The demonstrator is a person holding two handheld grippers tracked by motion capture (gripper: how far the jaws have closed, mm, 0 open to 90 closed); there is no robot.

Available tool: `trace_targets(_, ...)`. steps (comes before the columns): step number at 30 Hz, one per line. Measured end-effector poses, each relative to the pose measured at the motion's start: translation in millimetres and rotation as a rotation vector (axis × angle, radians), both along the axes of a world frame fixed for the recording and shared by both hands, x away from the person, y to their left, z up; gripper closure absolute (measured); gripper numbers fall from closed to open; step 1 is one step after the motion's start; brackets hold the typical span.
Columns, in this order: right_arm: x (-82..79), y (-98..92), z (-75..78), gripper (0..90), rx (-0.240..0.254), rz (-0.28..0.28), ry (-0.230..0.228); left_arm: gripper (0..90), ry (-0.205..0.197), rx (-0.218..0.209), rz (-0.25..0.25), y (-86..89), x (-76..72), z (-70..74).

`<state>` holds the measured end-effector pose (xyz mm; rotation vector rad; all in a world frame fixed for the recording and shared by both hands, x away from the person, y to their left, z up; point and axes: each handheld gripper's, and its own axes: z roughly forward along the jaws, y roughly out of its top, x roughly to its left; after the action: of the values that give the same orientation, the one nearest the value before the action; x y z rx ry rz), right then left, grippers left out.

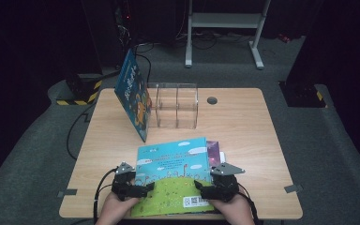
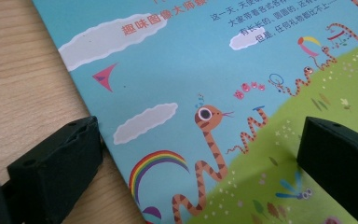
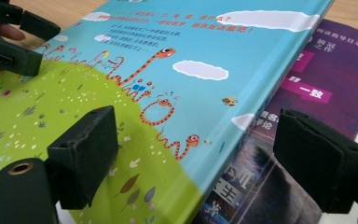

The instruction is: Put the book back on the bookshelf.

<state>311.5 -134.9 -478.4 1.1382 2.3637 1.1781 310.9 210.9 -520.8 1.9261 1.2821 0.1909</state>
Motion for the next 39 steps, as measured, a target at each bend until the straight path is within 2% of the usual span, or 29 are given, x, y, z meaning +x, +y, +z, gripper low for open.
trace_targets(6,-2.2,-4.6,0.9,13.8,0.006,-0.013,-0.008,0.1,0.002,0.0,-0.013,-5.9,1.5,0.5)
trace_targets(11,-1.6,-8.6,2.0,13.6,0.016,-0.019,0.019,0.2,-0.001,-0.002,-0.044,-13.5,3.1,0.5)
trace_targets(17,-0.7,-16.9,5.2,14.1,0.036,-0.029,0.057,0.3,0.008,-0.032,-0.063,-25.9,7.5,0.3)
trace_targets(24,-0.5,-24.3,9.3,13.9,0.043,-0.054,0.067,0.1,-0.001,-0.074,-0.061,-39.5,13.2,-0.9)
trace_targets(33,3.0,-24.1,9.1,15.1,0.056,-0.073,0.095,0.5,-0.017,-0.084,-0.064,-38.6,10.3,-2.5)
trace_targets(39,5.5,-24.7,10.6,18.0,0.063,-0.082,0.132,0.5,-0.013,-0.086,-0.063,-38.2,9.4,-2.9)
